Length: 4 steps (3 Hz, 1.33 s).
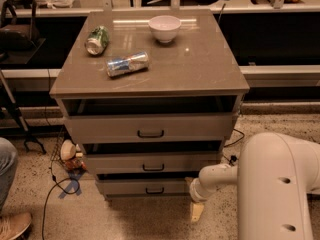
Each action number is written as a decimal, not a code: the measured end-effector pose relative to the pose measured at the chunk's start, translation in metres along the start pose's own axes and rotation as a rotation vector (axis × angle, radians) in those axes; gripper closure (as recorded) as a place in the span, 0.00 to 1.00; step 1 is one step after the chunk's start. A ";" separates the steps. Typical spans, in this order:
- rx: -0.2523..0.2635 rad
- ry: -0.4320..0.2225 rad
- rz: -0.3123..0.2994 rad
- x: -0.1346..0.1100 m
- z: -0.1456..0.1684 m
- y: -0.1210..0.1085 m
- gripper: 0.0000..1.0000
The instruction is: Open bottom drawer
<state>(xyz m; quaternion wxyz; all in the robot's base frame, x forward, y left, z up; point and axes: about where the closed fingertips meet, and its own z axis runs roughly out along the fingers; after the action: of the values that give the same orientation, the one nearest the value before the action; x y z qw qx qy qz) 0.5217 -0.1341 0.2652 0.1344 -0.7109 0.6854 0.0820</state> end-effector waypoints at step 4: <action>0.050 0.023 0.009 0.042 0.059 -0.070 0.00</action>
Offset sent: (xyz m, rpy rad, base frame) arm 0.0718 -0.0293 -0.0496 -0.0427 -0.0932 -0.0219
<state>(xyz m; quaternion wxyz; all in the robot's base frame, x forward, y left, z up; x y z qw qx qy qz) 0.5975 -0.1546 0.2016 0.1440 -0.7051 0.6920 0.0574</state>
